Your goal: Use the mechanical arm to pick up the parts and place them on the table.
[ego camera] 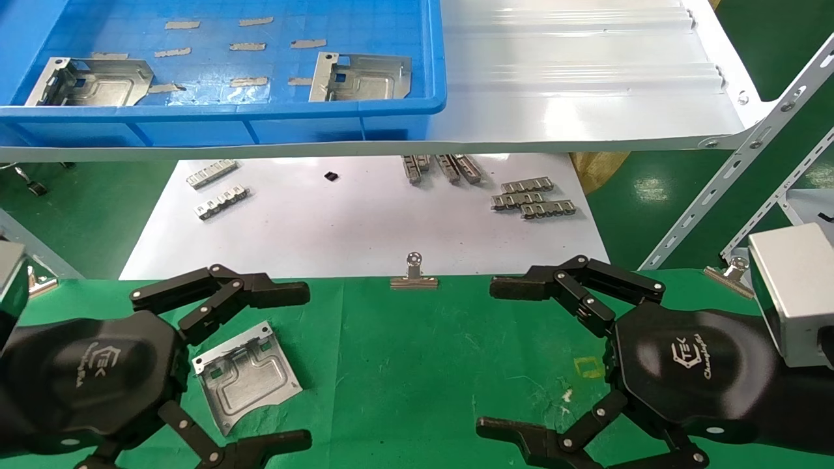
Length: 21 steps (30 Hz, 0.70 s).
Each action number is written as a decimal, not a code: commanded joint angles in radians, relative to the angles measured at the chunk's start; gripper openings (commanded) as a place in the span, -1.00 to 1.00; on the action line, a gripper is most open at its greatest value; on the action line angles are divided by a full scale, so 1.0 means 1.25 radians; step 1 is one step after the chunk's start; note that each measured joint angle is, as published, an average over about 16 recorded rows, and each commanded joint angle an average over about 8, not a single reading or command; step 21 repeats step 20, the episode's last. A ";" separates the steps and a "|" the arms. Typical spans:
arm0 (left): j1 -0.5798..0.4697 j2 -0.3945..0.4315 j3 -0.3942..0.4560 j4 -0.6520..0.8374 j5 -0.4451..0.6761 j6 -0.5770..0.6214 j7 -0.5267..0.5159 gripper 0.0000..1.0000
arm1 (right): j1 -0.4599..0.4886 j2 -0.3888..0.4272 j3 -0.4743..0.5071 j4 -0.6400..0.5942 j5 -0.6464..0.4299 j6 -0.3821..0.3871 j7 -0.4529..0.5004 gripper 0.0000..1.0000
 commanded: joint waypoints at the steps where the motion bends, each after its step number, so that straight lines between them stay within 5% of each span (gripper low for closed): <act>1: 0.006 -0.001 -0.008 -0.008 -0.002 -0.001 -0.003 1.00 | 0.000 0.000 0.000 0.000 0.000 0.000 0.000 1.00; 21: -0.005 0.001 0.007 0.006 0.001 0.000 0.002 1.00 | 0.000 0.000 0.000 0.000 0.000 0.000 0.000 1.00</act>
